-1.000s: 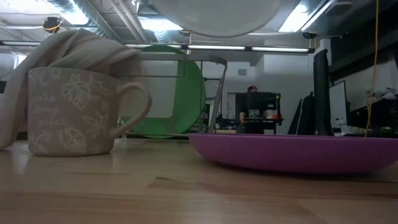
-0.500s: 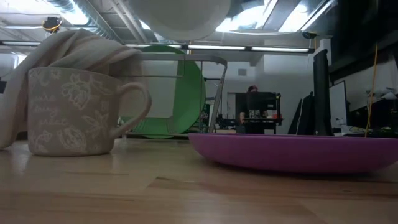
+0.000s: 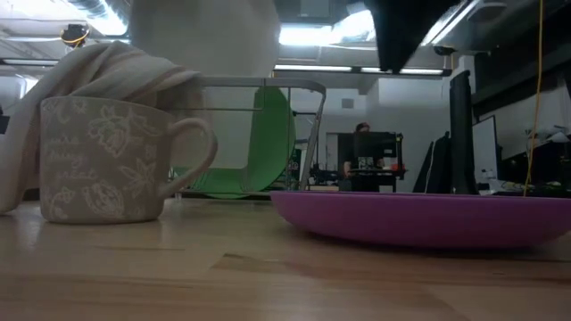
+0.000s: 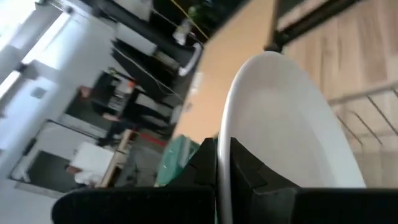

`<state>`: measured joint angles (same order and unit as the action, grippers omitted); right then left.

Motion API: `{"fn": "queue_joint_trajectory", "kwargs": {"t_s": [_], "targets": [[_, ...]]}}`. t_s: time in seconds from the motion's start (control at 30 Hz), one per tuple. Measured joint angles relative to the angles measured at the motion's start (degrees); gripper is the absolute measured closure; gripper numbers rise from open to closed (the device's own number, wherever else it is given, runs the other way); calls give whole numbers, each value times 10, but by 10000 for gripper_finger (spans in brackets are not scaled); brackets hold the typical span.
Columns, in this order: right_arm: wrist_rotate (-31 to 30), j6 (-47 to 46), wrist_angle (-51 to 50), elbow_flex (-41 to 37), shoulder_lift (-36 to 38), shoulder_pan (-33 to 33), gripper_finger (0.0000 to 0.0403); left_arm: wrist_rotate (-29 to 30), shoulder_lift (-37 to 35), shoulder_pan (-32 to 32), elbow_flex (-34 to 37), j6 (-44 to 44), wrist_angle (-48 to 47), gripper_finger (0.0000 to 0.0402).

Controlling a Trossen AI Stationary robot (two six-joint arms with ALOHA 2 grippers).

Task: Sort dishes
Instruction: Put the white plate into the gray dish rack

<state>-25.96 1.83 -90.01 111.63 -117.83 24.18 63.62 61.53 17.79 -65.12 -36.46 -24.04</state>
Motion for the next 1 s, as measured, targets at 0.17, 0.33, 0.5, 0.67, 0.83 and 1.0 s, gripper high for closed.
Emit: {"fn": "queue_joint_trajectory", "kwargs": {"t_s": [0.17,0.33,0.5,0.67,0.83,1.0], "targets": [[8,29,0,0,30,-60,333,-15,-7,-35,0,16,-74,401],[43,64,0,0,51,-116,333,-48,0,-76,0,-32,-84,401],[65,108,0,0,53,-168,333,-125,1,-128,0,-65,-83,401],[116,178,0,0,53,-228,333,-166,1,-172,0,-105,-81,401],[169,224,0,0,53,-288,333,-234,8,-216,0,-124,-79,401],[185,257,6,0,53,-340,334,-256,40,-248,0,-175,-65,401]]}}
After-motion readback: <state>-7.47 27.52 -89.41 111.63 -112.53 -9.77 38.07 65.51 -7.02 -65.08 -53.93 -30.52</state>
